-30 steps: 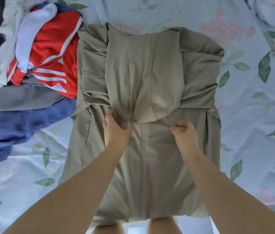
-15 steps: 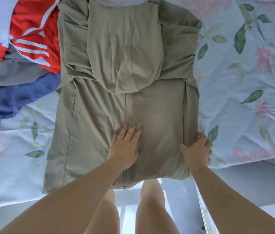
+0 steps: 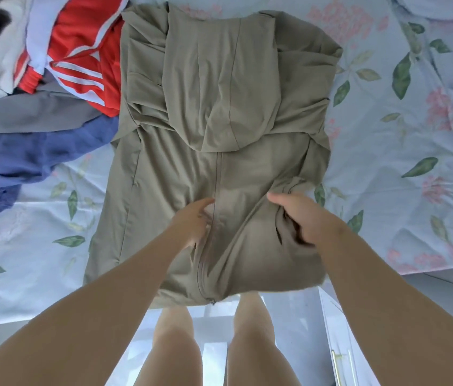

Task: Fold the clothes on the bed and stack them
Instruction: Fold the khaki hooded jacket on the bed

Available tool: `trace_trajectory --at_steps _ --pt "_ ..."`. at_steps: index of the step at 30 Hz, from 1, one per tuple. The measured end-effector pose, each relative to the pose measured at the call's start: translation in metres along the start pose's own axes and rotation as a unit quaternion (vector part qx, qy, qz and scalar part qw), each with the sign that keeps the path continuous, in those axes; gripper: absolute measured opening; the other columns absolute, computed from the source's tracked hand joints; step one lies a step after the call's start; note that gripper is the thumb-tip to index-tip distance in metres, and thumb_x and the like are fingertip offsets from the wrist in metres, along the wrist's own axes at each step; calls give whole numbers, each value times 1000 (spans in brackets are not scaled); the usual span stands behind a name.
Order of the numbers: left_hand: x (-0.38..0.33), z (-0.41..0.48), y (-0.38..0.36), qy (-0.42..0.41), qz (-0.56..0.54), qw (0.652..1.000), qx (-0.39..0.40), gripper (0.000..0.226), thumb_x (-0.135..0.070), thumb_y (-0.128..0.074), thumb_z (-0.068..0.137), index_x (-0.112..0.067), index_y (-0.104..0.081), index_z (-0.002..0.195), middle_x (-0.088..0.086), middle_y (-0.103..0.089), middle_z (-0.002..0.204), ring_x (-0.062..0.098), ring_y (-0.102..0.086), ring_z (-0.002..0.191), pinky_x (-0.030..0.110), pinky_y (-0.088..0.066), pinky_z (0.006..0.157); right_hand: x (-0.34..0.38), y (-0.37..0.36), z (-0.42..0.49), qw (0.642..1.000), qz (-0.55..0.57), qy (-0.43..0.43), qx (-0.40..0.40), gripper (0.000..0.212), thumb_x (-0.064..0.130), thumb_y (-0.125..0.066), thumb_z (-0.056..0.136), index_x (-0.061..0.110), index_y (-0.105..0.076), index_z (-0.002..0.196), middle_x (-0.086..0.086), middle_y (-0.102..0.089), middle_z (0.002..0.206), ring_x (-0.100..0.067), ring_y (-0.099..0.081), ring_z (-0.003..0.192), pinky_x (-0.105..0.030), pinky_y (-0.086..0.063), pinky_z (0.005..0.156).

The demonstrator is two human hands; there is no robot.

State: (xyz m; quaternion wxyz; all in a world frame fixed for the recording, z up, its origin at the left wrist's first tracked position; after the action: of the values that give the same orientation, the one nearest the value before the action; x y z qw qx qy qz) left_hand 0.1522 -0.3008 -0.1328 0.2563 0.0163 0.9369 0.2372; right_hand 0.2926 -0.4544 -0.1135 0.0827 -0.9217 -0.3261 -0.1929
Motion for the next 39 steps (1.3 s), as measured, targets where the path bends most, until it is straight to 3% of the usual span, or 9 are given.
trace_trajectory --at_steps 3,7,14,19,23,26,31,35,39 --pt "0 4 22 0 -31 998 -45 41 -9 -36 98 -22 -51 134 3 -54 134 21 -51 118 19 -35 88 27 2 13 988 138 3 -63 22 22 -58 93 7 -60 109 -10 -64 106 -22 -61 89 -32 -50 78" --pt "5 -2 41 -5 -118 988 -99 34 -22 -43 99 -19 -52 132 -3 -55 123 12 -48 108 20 -34 89 46 7 24 965 229 73 -104 40 23 -57 92 8 -50 129 -5 -61 110 -20 -58 95 -32 -48 85" --pt "23 -13 8 -62 90 994 13 75 -50 -62 84 -28 -28 146 -4 -33 150 17 -33 137 43 -31 111 24 -1 15 953 -253 109 -123 90 40 -69 79 25 -14 149 -3 -35 146 -29 -34 134 -48 -28 111" --pt "24 -11 7 -70 135 988 -16 67 -46 -57 89 -25 -29 146 -1 -32 151 18 -29 139 39 -29 112 25 -7 3 840 -512 121 -134 24 37 -61 84 16 -49 81 -2 -52 97 -29 -49 110 -38 -25 97" --pt "14 -16 18 -89 98 990 -39 55 -34 -60 90 -21 -39 140 0 -39 145 18 -37 133 29 -30 106 53 -34 -18 791 -563 212 -111 37 25 -53 89 13 -33 61 -3 -45 61 -25 -48 73 -32 -32 94" --pt "5 -23 33 -107 89 988 -61 40 -26 -60 90 -21 -49 128 -3 -46 136 15 -42 125 22 -30 95 62 -38 -23 862 -474 171 -58 29 25 -56 88 5 -47 69 -6 -51 68 -22 -51 69 -32 -39 68" --pt "-17 -44 63 -119 -65 985 -109 21 -29 -49 97 -20 -59 113 -8 -60 107 12 -56 105 22 -39 83 60 -42 -41 999 -51 6 -4 23 20 -61 91 4 -60 107 -13 -65 99 -24 -62 83 -34 -51 75" --pt "-30 -60 80 -155 -180 965 -112 27 -49 -44 90 -29 -58 99 -9 -62 98 8 -58 95 19 -42 83 61 -66 -48 974 214 -69 7 24 12 -47 98 4 -52 76 -12 -62 55 -21 -62 47 -27 -55 53" --pt "-25 -61 84 -138 -281 947 -76 31 -43 -58 85 -27 -52 111 -10 -59 105 7 -55 99 5 -42 77 69 -86 -46 925 368 -92 -18 32 -2 -36 98 4 -43 68 -8 -44 28 -13 -39 16 -16 -29 23"
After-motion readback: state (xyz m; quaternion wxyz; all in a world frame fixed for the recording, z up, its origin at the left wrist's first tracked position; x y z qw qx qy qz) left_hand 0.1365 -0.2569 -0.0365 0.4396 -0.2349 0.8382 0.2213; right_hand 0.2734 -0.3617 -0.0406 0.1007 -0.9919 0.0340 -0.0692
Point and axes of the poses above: each hand's wrist, its own z-axis towards the middle knuckle, its own y-axis out of the back of the hand, x = y × z, the point moved 10 cm from there along z, towards the middle knuckle
